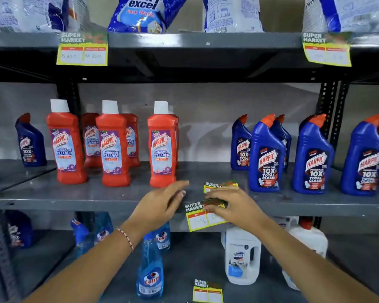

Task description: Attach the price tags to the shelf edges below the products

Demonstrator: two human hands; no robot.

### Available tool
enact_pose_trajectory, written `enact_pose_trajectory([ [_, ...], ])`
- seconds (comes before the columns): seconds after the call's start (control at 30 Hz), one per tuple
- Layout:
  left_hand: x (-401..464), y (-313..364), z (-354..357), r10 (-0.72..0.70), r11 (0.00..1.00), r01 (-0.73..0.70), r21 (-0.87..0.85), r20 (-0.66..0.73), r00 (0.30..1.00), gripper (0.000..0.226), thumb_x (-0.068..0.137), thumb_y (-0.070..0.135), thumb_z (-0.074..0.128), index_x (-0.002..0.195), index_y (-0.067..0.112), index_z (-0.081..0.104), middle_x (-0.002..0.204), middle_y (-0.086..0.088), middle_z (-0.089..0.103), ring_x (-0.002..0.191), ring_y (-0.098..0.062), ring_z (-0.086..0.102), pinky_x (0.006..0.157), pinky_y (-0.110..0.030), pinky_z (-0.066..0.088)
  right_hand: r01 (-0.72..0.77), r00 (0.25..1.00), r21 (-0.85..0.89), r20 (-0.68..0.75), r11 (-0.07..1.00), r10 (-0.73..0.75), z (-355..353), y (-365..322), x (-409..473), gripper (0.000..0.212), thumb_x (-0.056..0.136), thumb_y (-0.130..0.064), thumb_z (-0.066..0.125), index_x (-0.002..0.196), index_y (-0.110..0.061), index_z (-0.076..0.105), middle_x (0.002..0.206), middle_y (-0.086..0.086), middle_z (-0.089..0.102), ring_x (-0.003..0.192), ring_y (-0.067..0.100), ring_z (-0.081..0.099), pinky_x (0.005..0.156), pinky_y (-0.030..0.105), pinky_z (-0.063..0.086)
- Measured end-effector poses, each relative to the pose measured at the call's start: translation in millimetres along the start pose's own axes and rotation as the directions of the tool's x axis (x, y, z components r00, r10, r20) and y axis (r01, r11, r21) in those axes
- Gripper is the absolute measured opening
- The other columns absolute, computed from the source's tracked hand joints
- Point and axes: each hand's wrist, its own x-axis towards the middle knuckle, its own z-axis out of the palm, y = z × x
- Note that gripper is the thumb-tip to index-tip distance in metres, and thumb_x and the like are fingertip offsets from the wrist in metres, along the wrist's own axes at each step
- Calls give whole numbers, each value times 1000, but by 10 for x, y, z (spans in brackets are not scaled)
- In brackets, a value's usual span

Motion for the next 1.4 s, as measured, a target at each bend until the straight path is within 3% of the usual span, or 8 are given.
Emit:
enact_pose_trajectory([
  [0.17, -83, 48, 169, -81, 973, 48, -227, -141, 987, 17, 87, 12, 66, 101, 20, 73, 97, 15, 73, 90, 6, 67, 86, -21, 55, -105, 994, 226, -17, 969, 111, 101, -69, -36, 17, 79, -8, 74, 94, -15, 77, 108, -1, 74, 103, 4, 64, 96, 34, 49],
  [0.3, -176, 108, 73, -281, 818, 208, -537, -58, 958, 18, 87, 7, 65, 101, 13, 73, 90, 1, 79, 89, -8, 72, 83, -21, 56, -110, 994, 259, 37, 960, 104, 138, -152, -150, 21, 78, 1, 70, 82, -18, 78, 107, -15, 71, 114, -4, 55, 110, 35, 27],
  [0.47, -382, 139, -244, -426, 488, 367, -792, 151, 892, 18, 79, 16, 64, 90, 7, 74, 79, -2, 79, 74, -15, 73, 65, -19, 59, -72, 979, 413, -145, 908, 144, 300, -545, -50, 17, 76, -5, 77, 84, -21, 78, 78, -8, 71, 78, 10, 65, 68, 27, 52],
  [0.63, -651, -290, -582, -551, 517, 424, -744, 89, 830, 16, 72, -11, 71, 79, 2, 74, 64, 4, 76, 61, -7, 69, 54, -14, 54, -167, 961, 500, -111, 850, 254, 804, -1061, 227, 26, 77, -7, 77, 97, -24, 76, 84, -18, 70, 82, -3, 65, 73, 14, 50],
  [0.7, -759, -514, -743, -606, 524, 454, -721, 59, 793, 17, 71, -13, 71, 75, 3, 73, 59, 6, 75, 57, -4, 68, 53, -13, 53, -140, 963, 490, -136, 860, 234, 1062, -1262, 385, 25, 76, -11, 76, 94, -27, 76, 85, -24, 69, 83, -7, 65, 80, 24, 54],
  [0.8, -909, -985, -1010, -670, 538, 490, -686, 5, 743, 14, 69, -9, 75, 73, 4, 74, 61, 2, 76, 58, -8, 69, 56, -16, 56, -59, 966, 352, -216, 934, 143, 1510, -1600, 699, 15, 76, -23, 71, 89, -31, 73, 79, -27, 67, 78, -2, 63, 82, 39, 45],
  [1.0, -915, -1294, -1041, -724, 573, 568, -592, -41, 688, 14, 68, 1, 82, 67, 14, 75, 69, -6, 77, 64, -18, 72, 67, -32, 58, -85, 925, 118, -360, 989, 123, 1779, -1733, 885, 8, 76, -31, 69, 84, -32, 71, 80, -15, 73, 76, 6, 62, 74, 26, 19],
  [1.4, -895, -1411, -1067, -656, 738, 572, -359, -180, 733, 20, 69, 19, 84, 62, 17, 65, 59, 5, 69, 59, -3, 64, 53, -13, 50, -135, 891, -7, -438, 991, 118, 1935, -1844, 981, 9, 79, -24, 75, 84, -30, 73, 81, -9, 58, 79, 13, 54, 74, 32, 22],
])
